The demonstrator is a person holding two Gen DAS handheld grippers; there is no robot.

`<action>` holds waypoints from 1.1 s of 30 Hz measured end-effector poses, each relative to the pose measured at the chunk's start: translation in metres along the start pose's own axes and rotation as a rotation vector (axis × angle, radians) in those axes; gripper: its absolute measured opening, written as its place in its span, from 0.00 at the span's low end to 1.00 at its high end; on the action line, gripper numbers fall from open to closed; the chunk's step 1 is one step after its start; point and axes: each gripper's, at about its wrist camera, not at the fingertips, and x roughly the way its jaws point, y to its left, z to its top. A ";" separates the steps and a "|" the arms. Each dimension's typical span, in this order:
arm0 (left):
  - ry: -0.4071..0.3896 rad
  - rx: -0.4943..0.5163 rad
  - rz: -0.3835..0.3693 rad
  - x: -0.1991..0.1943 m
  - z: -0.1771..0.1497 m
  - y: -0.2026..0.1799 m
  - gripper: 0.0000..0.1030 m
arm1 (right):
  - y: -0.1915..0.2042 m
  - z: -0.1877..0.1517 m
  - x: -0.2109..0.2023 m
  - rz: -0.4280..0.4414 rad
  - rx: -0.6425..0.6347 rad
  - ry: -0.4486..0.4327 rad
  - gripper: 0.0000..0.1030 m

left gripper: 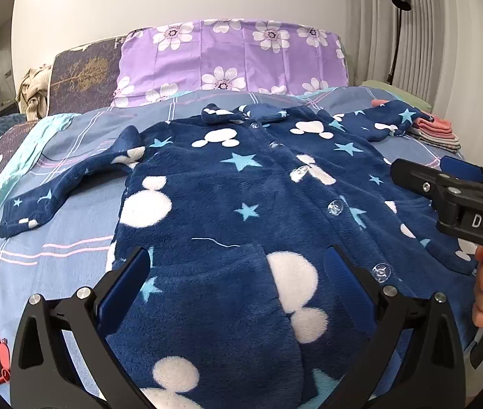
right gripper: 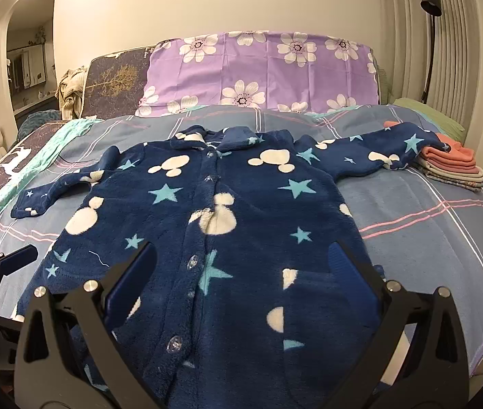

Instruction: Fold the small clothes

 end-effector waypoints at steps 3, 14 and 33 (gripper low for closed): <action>0.005 -0.010 0.001 0.001 0.000 0.003 0.99 | 0.000 0.000 0.001 -0.003 -0.001 0.002 0.98; 0.011 -0.012 -0.002 0.001 -0.002 0.006 0.99 | 0.001 -0.001 0.005 -0.013 0.000 0.024 0.98; 0.025 -0.040 -0.026 0.007 -0.004 0.008 0.99 | 0.000 -0.004 0.014 -0.049 -0.022 0.045 0.98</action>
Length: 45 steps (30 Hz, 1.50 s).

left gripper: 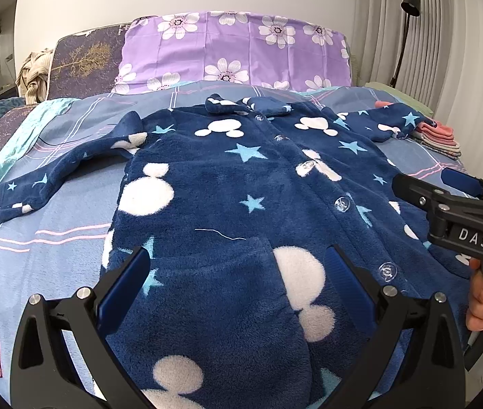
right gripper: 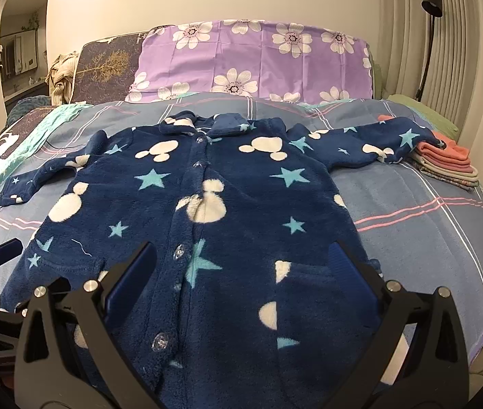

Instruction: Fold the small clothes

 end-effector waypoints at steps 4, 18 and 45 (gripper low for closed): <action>-0.002 -0.004 -0.021 0.001 -0.001 0.001 0.99 | 0.001 0.001 0.003 -0.009 -0.009 0.010 0.98; -0.062 -0.124 -0.023 -0.013 0.027 0.059 0.95 | 0.002 0.013 0.006 0.024 -0.056 -0.008 0.96; 0.007 -0.953 0.308 0.065 0.016 0.396 0.08 | 0.012 0.057 0.063 0.078 -0.162 0.052 0.41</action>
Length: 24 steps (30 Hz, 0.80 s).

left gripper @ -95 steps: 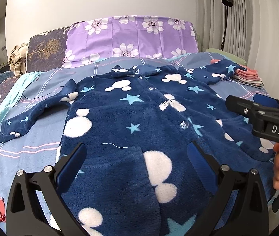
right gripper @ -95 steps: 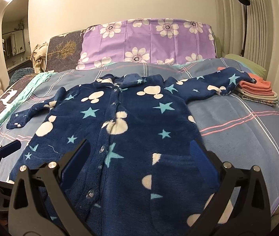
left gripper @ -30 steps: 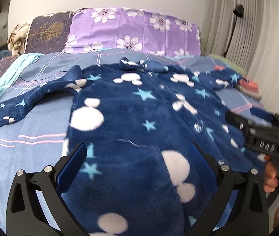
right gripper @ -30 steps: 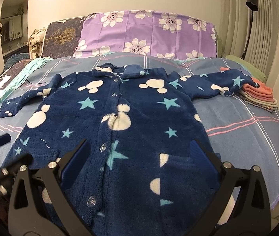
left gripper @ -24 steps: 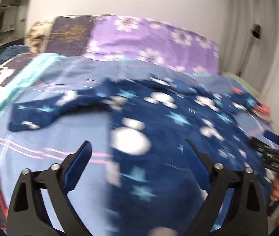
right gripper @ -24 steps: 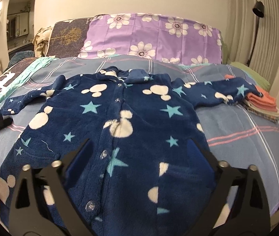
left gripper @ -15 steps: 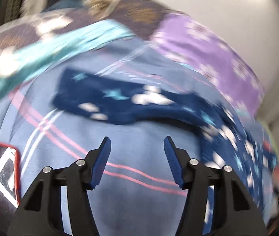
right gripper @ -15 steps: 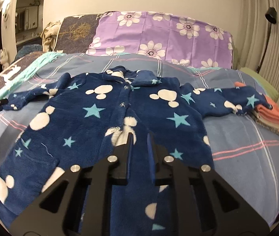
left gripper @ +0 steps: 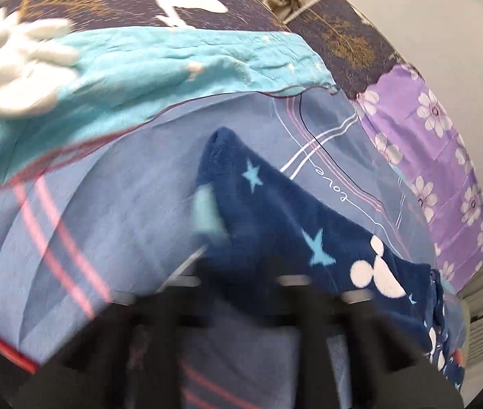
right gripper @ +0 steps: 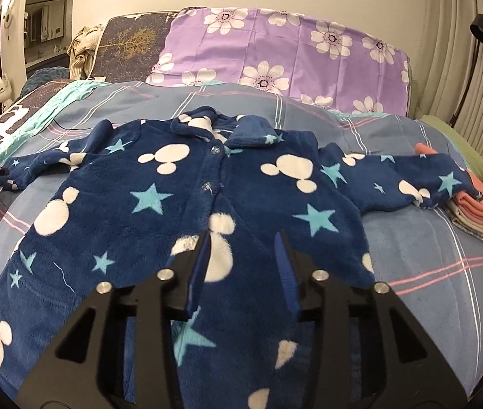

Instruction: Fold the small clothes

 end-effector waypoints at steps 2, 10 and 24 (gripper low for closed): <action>-0.026 0.031 -0.017 -0.007 0.009 -0.017 0.08 | 0.001 0.003 0.002 0.000 -0.015 -0.005 0.43; -0.187 0.383 -0.328 -0.089 0.004 -0.204 0.08 | -0.022 0.015 0.011 0.008 0.016 0.002 0.44; -0.008 0.935 -0.730 -0.108 -0.232 -0.450 0.68 | -0.099 -0.001 0.016 -0.024 0.197 0.065 0.47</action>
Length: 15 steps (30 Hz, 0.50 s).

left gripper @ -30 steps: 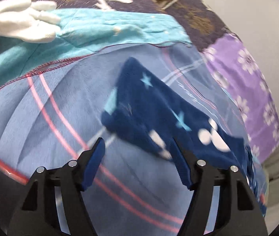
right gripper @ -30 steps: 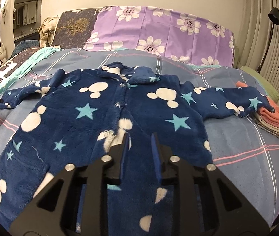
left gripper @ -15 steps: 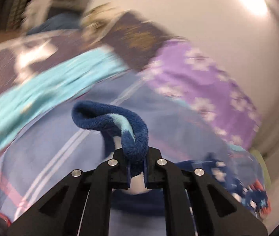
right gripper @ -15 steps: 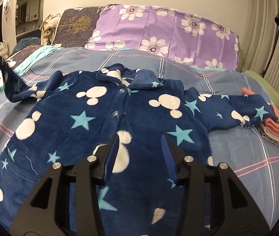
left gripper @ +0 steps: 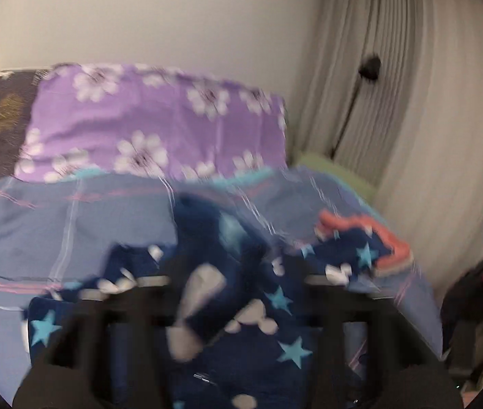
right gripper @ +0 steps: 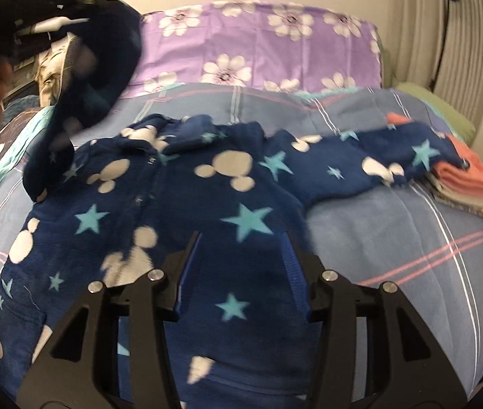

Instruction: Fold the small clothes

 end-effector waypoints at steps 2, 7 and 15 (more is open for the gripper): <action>0.030 0.026 -0.004 0.007 -0.016 -0.005 0.72 | -0.013 -0.003 0.003 0.018 0.033 0.025 0.47; 0.060 0.082 0.151 -0.020 -0.057 0.022 0.87 | -0.045 -0.001 0.020 0.123 0.134 0.105 0.47; 0.282 0.180 0.534 -0.062 -0.139 0.120 0.90 | -0.033 0.047 0.084 0.326 0.155 0.233 0.46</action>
